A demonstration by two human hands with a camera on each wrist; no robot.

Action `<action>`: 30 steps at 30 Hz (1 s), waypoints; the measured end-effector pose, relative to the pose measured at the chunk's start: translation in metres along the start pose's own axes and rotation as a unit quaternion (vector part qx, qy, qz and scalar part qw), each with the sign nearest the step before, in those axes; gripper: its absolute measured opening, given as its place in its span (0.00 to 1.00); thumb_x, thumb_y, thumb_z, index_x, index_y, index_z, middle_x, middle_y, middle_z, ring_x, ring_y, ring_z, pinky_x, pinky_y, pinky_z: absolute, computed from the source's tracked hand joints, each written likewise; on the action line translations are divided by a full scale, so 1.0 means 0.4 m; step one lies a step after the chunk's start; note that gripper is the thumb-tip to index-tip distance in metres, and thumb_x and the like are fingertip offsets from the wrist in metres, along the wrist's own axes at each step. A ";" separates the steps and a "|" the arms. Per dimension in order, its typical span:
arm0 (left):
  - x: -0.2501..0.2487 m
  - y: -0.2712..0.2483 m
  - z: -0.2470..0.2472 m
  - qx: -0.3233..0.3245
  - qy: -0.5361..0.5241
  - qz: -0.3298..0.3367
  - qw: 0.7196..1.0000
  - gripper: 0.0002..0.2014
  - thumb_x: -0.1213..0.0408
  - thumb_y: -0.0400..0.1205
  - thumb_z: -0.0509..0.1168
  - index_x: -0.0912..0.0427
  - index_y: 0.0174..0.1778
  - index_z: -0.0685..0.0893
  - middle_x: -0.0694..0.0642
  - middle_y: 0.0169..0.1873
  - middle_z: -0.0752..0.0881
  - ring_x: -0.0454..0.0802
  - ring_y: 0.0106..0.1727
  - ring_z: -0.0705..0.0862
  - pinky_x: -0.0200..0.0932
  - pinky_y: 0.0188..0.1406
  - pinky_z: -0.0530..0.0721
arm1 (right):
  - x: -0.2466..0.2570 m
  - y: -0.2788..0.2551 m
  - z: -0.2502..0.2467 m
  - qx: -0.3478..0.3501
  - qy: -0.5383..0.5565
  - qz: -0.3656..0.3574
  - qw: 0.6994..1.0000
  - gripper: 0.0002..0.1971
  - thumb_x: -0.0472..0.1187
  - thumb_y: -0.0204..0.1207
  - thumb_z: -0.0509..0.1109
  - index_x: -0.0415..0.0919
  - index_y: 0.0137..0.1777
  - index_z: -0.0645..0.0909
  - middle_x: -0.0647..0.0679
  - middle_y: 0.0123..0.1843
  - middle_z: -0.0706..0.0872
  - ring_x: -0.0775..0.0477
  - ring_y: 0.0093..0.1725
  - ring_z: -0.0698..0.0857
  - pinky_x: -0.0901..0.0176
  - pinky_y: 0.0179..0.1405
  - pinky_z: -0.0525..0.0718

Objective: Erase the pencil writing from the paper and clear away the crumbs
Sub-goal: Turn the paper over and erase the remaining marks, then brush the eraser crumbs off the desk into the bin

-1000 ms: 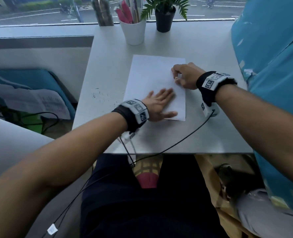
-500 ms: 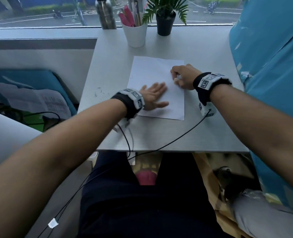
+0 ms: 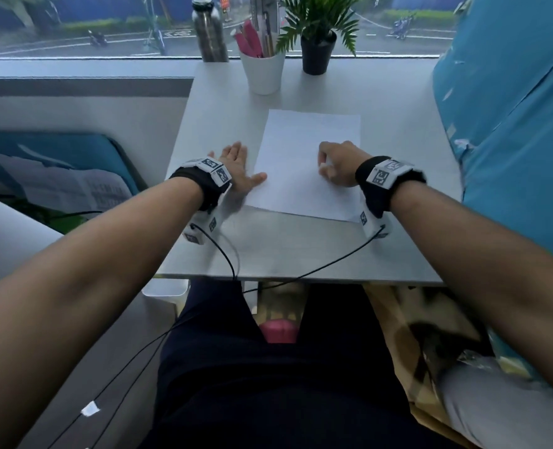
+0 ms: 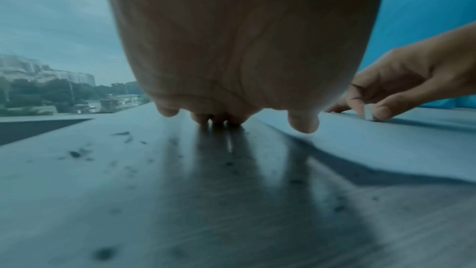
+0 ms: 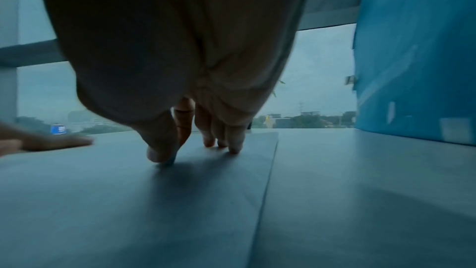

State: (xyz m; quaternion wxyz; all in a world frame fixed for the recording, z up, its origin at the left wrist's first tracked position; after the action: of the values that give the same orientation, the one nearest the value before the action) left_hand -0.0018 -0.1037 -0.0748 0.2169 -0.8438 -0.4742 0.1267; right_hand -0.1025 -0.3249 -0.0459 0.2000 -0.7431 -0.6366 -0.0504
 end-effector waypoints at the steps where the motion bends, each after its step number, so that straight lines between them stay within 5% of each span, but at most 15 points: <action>1: 0.021 -0.006 0.000 -0.003 0.008 -0.026 1.000 0.48 0.29 0.82 0.46 0.61 0.86 0.38 0.57 0.86 0.38 0.55 0.87 0.40 0.61 0.82 0.38 | -0.017 -0.003 -0.011 0.001 -0.002 0.012 1.000 0.05 0.40 0.78 0.62 0.43 0.51 0.77 0.43 0.51 0.81 0.38 0.55 0.79 0.54 0.46 0.75; 4: 0.014 -0.032 -0.013 -0.031 0.045 -0.050 0.997 0.50 0.28 0.81 0.45 0.65 0.86 0.40 0.61 0.86 0.40 0.59 0.86 0.40 0.62 0.82 0.36 | -0.056 -0.016 -0.047 -0.010 -0.021 0.041 0.999 0.04 0.37 0.77 0.63 0.44 0.48 0.78 0.40 0.55 0.83 0.38 0.54 0.80 0.53 0.49 0.78; 10: -0.268 -0.124 0.002 -0.055 0.071 0.267 0.960 0.44 0.36 0.85 0.51 0.61 0.87 0.43 0.59 0.86 0.40 0.56 0.86 0.39 0.60 0.84 0.39 | -0.034 -0.030 -0.060 -0.088 -0.022 0.034 0.995 0.06 0.33 0.77 0.65 0.39 0.50 0.82 0.38 0.56 0.82 0.36 0.61 0.78 0.50 0.53 0.80; 15: -0.366 -0.181 0.103 0.000 0.110 0.408 0.906 0.36 0.40 0.88 0.47 0.53 0.87 0.42 0.52 0.86 0.40 0.51 0.86 0.39 0.58 0.82 0.38 | -0.056 -0.056 -0.020 -0.044 -0.004 0.034 0.998 0.05 0.35 0.77 0.64 0.40 0.49 0.81 0.43 0.48 0.82 0.42 0.57 0.76 0.57 0.49 0.75; 19: -0.272 -0.197 0.114 -0.012 0.121 0.404 0.907 0.37 0.40 0.87 0.45 0.53 0.87 0.41 0.51 0.86 0.40 0.49 0.86 0.39 0.57 0.82 0.37 | -0.092 -0.069 -0.029 -0.028 0.011 0.033 0.999 0.06 0.35 0.75 0.61 0.47 0.44 0.78 0.40 0.46 0.83 0.40 0.52 0.79 0.56 0.45 0.77; 26: -0.110 -0.185 0.081 -0.075 0.154 0.255 0.952 0.50 0.26 0.76 0.30 0.61 0.86 0.40 0.59 0.86 0.39 0.52 0.86 0.37 0.57 0.84 0.35 | -0.089 -0.087 -0.049 -0.072 0.001 0.018 0.997 0.05 0.34 0.78 0.65 0.41 0.48 0.82 0.40 0.49 0.81 0.42 0.56 0.74 0.53 0.49 0.76; 30: -0.196 -0.230 0.110 -0.052 0.107 0.368 0.922 0.44 0.30 0.80 0.37 0.54 0.87 0.42 0.53 0.86 0.40 0.50 0.86 0.39 0.56 0.84 0.37 | -0.054 -0.102 -0.028 -0.058 -0.012 -0.010 0.998 0.05 0.34 0.76 0.69 0.37 0.50 0.85 0.39 0.52 0.84 0.42 0.57 0.75 0.55 0.50 0.75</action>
State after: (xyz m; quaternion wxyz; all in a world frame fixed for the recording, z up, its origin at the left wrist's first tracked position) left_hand -0.1296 -0.1181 -0.0679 0.1604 -0.9774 -0.1107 0.0820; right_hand -0.1439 -0.3445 -0.0335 0.1485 -0.7477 -0.6422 -0.0802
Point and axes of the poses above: each hand's wrist, its own y-axis towards the middle knuckle, its own z-axis out of the palm, x = y × z, the point moved 4 cm from there along y, towards the middle knuckle
